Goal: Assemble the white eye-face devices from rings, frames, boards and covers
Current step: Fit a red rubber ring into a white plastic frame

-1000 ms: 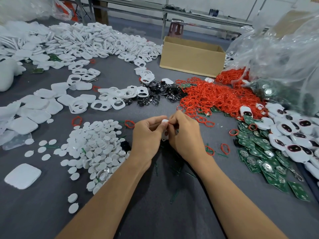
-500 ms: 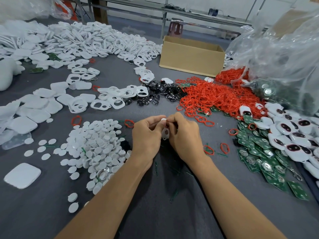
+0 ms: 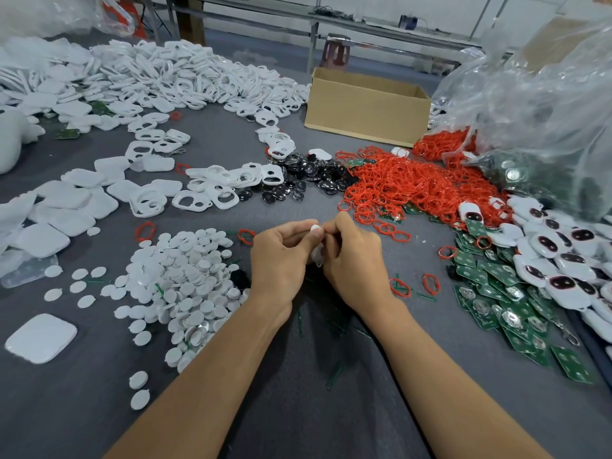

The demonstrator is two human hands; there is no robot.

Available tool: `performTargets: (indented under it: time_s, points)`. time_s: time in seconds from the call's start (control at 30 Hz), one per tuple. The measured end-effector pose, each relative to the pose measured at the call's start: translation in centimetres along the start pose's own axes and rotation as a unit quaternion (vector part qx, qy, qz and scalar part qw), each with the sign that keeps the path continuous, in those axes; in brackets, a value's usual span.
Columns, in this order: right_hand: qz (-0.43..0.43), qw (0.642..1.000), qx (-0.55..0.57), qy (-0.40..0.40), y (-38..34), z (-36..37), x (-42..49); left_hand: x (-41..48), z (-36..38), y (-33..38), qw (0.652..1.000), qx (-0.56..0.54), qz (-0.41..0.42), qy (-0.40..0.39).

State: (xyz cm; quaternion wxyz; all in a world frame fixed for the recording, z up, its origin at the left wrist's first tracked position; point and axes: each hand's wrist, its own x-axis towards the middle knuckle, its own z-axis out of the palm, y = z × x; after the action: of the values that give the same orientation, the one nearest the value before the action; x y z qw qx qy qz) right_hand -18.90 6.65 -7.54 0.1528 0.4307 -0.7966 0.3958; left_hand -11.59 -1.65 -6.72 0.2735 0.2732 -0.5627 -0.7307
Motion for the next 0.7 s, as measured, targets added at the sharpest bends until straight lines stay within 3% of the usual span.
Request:
performTargets:
  time_s: [0.27, 0.7]
  points:
    - [0.019, 0.999, 0.030, -0.023, 0.01, 0.03, 0.00, -0.14, 0.24, -0.07, 1.000, 0.016, 0.017, 0.021]
    - [-0.029, 0.999, -0.024, 0.002, -0.51, -0.06, -0.07, 0.25, 0.46, -0.24, 0.995, 0.080, 0.033, 0.051]
